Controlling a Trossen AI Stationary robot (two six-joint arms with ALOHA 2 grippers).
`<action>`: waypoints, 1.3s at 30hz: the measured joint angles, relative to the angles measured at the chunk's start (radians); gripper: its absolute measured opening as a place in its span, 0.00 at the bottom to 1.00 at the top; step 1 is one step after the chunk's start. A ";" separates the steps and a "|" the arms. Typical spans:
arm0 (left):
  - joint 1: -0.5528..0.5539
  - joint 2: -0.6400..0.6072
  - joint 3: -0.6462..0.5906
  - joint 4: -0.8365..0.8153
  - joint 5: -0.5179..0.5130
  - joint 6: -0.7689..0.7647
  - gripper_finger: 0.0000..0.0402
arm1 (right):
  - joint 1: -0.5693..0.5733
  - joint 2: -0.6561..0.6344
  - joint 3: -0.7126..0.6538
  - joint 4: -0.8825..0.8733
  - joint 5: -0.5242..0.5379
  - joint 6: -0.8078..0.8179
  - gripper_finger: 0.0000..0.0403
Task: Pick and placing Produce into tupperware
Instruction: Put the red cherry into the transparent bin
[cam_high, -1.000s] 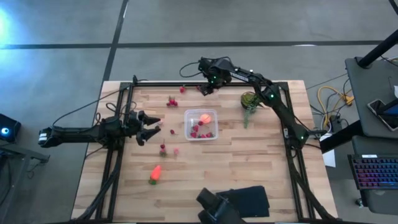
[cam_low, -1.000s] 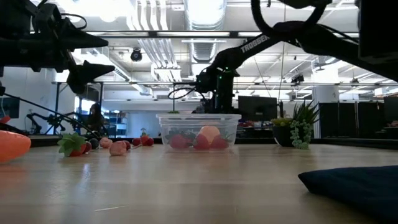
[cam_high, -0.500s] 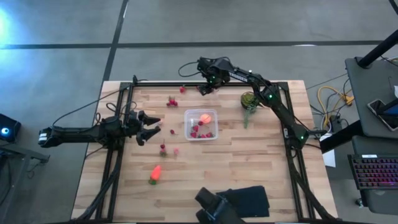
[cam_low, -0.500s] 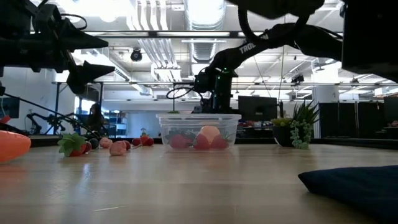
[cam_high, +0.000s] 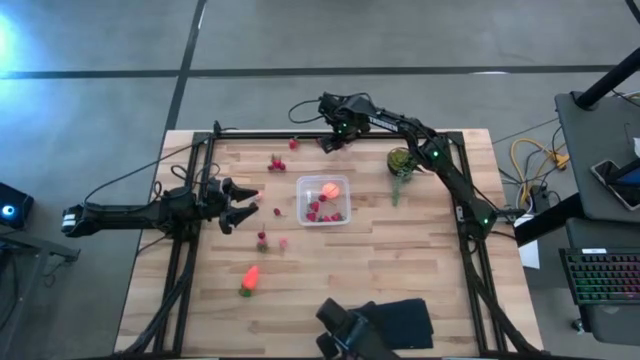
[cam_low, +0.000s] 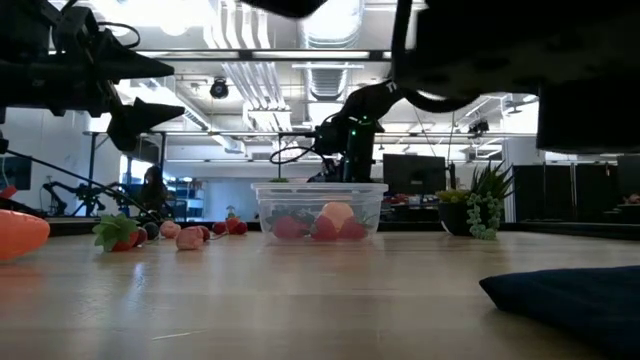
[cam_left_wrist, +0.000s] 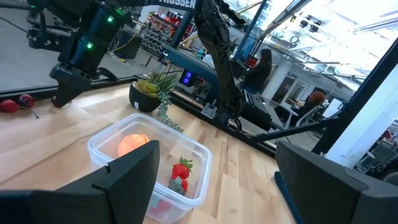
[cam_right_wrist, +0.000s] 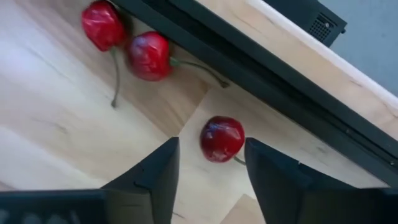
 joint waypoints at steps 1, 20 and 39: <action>0.000 0.000 0.000 0.000 0.000 0.000 0.76 | -0.002 0.000 -0.005 0.003 0.000 0.000 0.41; 0.000 0.000 0.000 0.000 0.000 0.000 0.76 | -0.018 0.000 -0.034 0.061 0.007 -0.003 0.36; 0.000 0.002 0.000 0.000 0.000 0.001 0.76 | -0.010 -0.009 -0.031 0.001 -0.051 0.002 0.21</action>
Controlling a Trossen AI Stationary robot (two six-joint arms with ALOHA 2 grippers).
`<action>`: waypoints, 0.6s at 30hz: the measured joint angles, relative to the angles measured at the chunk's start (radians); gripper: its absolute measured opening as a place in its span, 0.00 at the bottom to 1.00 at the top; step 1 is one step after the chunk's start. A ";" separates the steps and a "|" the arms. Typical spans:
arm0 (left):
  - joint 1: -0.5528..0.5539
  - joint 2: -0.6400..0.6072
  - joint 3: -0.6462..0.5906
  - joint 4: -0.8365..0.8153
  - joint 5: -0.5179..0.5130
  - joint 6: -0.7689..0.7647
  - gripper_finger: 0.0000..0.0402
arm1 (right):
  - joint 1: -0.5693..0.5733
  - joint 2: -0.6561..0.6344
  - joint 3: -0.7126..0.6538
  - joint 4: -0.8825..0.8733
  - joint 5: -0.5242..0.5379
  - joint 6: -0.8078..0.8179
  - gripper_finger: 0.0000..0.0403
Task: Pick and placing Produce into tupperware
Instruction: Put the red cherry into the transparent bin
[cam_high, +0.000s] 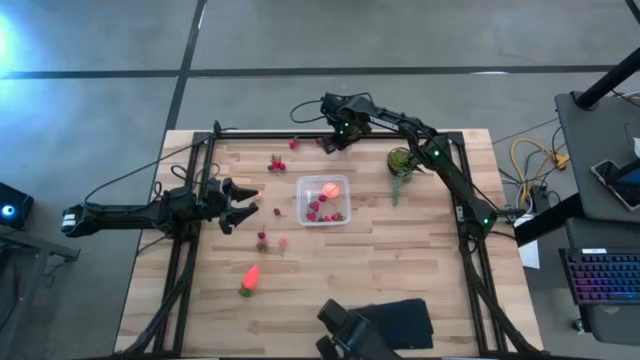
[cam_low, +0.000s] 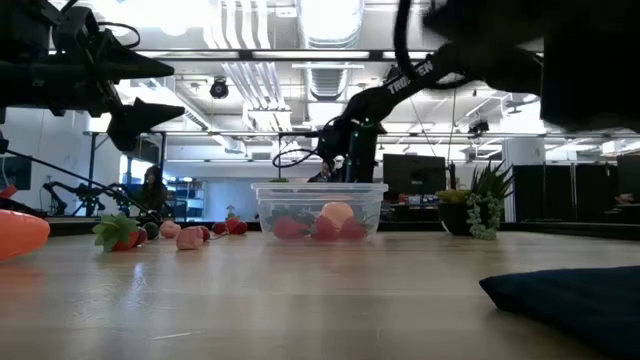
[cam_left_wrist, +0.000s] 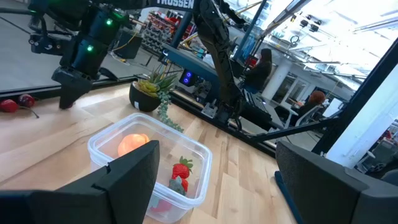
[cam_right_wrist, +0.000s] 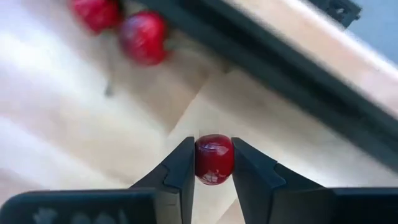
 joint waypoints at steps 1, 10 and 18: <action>0.000 0.000 0.000 0.000 0.000 0.000 0.76 | 0.004 -0.004 0.009 -0.016 -0.013 0.000 0.21; 0.000 0.000 0.000 0.000 0.000 0.000 0.76 | 0.138 -0.165 0.056 -0.082 -0.053 -0.011 0.20; 0.000 0.000 0.000 0.000 0.000 0.000 0.76 | 0.350 -0.257 0.058 -0.223 -0.034 0.027 0.23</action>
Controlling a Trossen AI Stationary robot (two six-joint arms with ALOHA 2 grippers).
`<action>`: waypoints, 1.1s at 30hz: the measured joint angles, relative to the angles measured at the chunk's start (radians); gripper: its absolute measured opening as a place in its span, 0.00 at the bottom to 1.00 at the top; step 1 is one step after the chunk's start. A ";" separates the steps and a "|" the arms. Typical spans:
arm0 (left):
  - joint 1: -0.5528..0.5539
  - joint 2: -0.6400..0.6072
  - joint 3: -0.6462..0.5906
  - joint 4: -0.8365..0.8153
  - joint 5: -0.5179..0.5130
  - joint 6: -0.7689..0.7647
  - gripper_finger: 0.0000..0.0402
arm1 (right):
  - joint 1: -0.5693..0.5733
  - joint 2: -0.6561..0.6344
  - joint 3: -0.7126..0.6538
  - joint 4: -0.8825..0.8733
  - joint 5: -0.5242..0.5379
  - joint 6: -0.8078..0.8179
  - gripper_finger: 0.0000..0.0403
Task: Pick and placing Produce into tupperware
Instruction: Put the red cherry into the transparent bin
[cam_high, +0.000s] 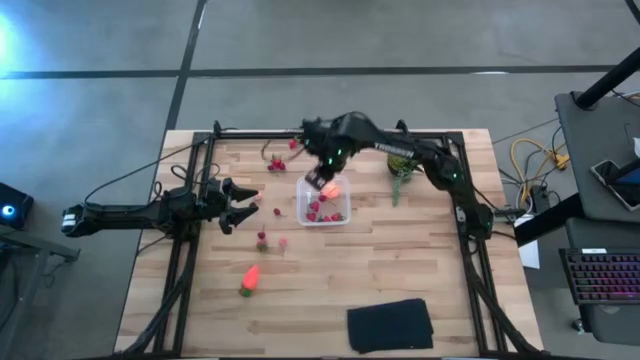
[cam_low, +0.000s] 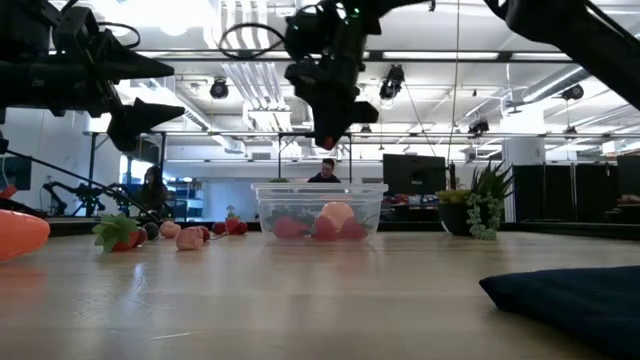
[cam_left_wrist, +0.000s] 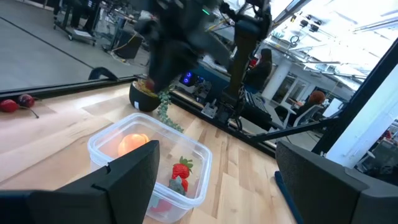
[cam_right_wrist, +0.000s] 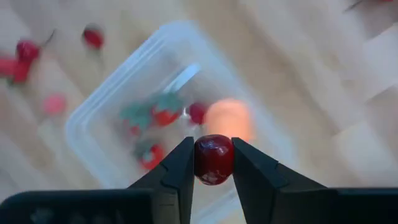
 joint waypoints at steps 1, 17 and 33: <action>0.000 0.000 0.000 0.000 0.000 0.000 0.76 | 0.025 0.005 -0.001 -0.005 0.000 0.012 0.23; 0.000 -0.002 0.000 0.001 0.000 -0.002 0.76 | 0.158 0.111 -0.005 -0.003 0.167 0.017 0.53; 0.000 -0.001 0.000 0.001 0.000 -0.004 0.76 | -0.260 0.135 0.061 0.113 0.116 0.048 0.55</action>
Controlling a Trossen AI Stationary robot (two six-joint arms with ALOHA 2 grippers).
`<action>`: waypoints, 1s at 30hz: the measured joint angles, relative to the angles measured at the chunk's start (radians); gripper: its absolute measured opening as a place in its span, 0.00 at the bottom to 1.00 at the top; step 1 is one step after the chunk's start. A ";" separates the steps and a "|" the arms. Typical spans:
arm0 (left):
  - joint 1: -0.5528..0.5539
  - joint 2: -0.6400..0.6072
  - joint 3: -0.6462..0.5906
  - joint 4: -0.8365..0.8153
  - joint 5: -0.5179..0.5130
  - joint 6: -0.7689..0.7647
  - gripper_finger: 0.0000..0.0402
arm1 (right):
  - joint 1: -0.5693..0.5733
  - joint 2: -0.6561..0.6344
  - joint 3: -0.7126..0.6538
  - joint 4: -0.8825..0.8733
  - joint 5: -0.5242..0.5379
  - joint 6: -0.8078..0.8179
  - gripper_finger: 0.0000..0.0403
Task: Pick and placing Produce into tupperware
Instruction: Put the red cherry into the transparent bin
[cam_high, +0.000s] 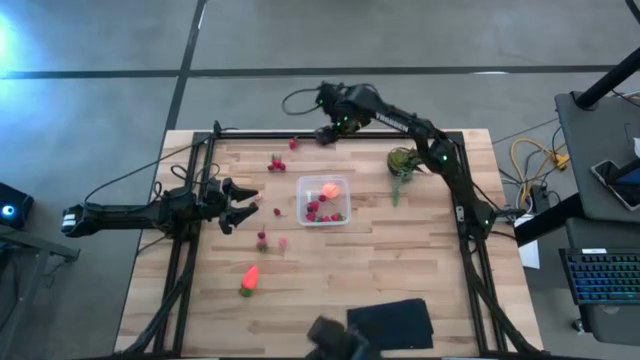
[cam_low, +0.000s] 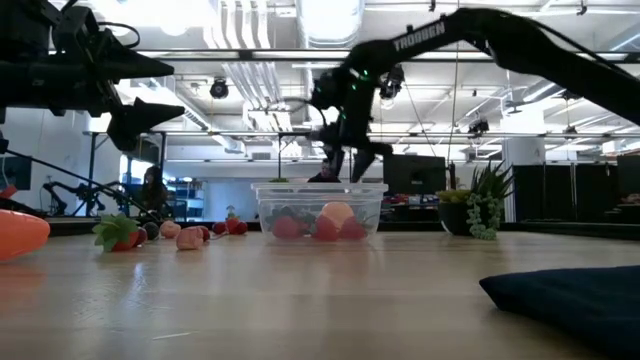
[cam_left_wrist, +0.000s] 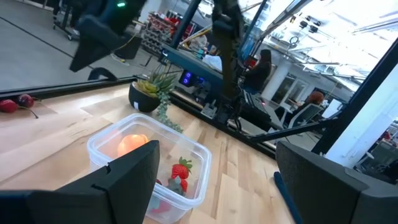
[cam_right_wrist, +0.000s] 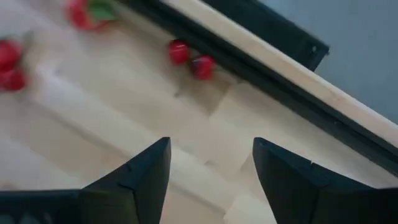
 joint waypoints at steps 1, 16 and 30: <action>0.000 0.001 0.000 0.000 0.000 0.000 0.76 | -0.020 0.007 -0.001 0.004 -0.026 0.000 0.54; 0.000 0.001 0.000 0.026 -0.007 0.002 0.76 | -0.059 0.135 0.000 0.182 -0.093 0.092 0.56; 0.000 0.001 0.000 0.027 -0.009 0.002 0.76 | -0.064 0.172 0.000 0.254 -0.086 0.181 0.49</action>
